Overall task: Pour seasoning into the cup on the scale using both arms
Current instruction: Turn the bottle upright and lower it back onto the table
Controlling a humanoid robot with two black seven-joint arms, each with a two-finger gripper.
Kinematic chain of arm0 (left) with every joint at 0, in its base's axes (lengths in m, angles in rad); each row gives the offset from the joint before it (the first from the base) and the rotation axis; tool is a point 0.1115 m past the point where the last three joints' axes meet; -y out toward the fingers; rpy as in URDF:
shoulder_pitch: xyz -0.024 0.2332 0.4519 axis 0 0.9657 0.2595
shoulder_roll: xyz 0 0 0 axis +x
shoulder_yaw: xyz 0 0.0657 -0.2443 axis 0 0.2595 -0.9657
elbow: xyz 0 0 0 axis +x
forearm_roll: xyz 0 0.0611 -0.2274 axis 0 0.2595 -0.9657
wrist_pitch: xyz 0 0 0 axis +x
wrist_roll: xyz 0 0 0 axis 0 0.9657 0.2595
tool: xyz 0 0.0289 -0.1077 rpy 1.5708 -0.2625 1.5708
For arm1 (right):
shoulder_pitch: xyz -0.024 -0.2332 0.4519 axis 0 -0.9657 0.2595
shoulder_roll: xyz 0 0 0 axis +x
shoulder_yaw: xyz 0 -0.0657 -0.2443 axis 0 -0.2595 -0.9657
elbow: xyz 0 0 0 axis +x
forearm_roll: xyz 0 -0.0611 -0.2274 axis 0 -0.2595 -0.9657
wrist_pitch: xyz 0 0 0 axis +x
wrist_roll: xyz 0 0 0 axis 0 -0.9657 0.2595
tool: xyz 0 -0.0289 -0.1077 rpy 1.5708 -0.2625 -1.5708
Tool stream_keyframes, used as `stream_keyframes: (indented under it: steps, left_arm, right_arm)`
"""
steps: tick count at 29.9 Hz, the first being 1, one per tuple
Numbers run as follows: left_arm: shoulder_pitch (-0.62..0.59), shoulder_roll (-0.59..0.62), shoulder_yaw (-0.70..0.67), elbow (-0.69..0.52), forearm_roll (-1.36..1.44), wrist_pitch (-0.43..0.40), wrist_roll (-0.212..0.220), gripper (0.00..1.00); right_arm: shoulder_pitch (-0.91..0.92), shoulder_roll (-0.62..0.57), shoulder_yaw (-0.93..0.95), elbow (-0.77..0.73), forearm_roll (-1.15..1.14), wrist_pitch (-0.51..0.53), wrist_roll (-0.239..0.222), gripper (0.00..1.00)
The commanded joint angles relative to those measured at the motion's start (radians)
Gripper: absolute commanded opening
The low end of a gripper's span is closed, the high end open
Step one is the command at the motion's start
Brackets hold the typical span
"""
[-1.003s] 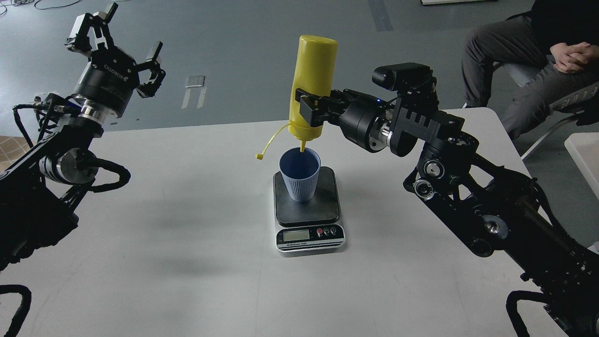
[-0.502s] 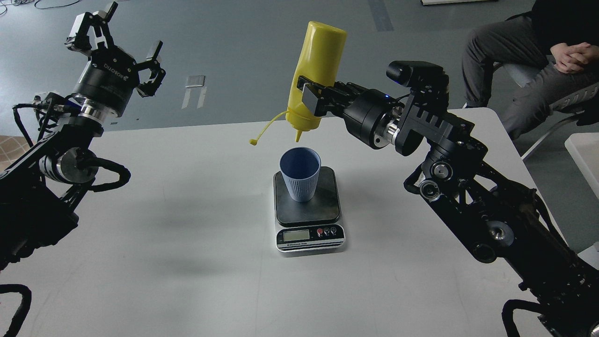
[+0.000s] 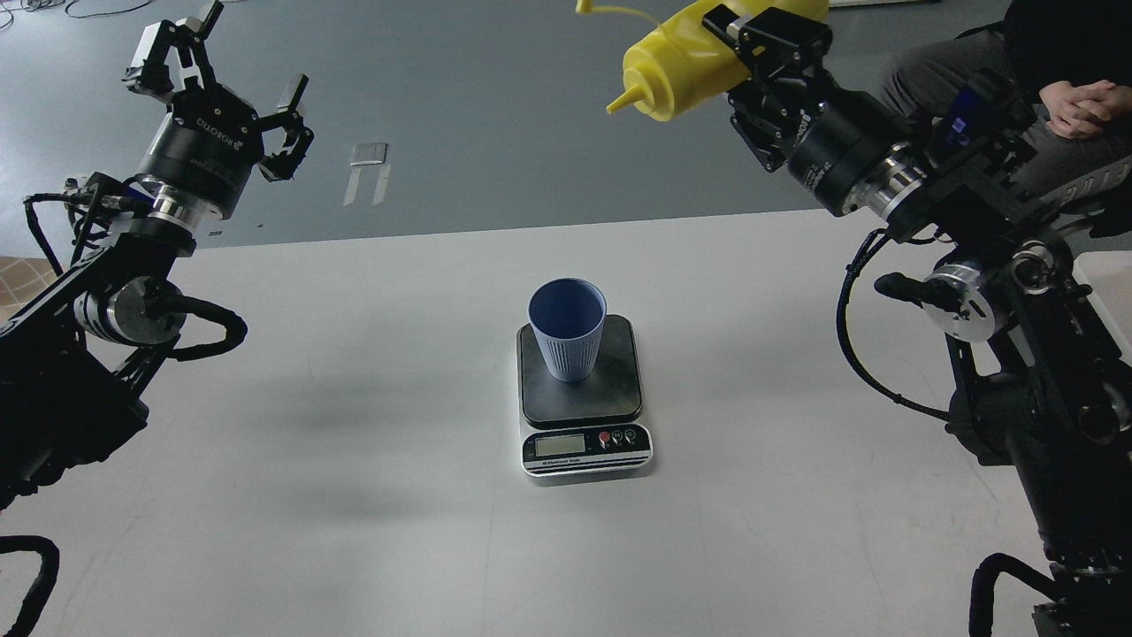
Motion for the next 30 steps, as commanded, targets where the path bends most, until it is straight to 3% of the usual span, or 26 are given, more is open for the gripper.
stream_keyframes:
  steps: [1, 9, 16, 30]
  left_arm:
    - [0.0, -0.002, 0.003, 0.0, 0.001, 0.0, 0.0, 0.98]
    - [-0.002, -0.005, 0.011, 0.0, 0.001, 0.002, 0.0, 0.98]
    - [-0.002, -0.002, 0.014, 0.002, 0.001, 0.0, 0.0, 0.98]
    - [-0.002, -0.005, 0.014, -0.001, 0.001, 0.002, 0.0, 0.98]
  right_arm:
    - [-0.041, 0.005, 0.113, -0.056, 0.258, -0.021, -0.041, 0.0]
    - [-0.154, -0.001, 0.184, -0.241, 0.632, -0.033, -0.056, 0.0]
    - [-0.291, 0.006, 0.172, -0.248, 0.949, -0.017, -0.058, 0.0]
    - [-0.452, 0.026, 0.156, -0.258, 1.122, 0.04, -0.056, 0.0]
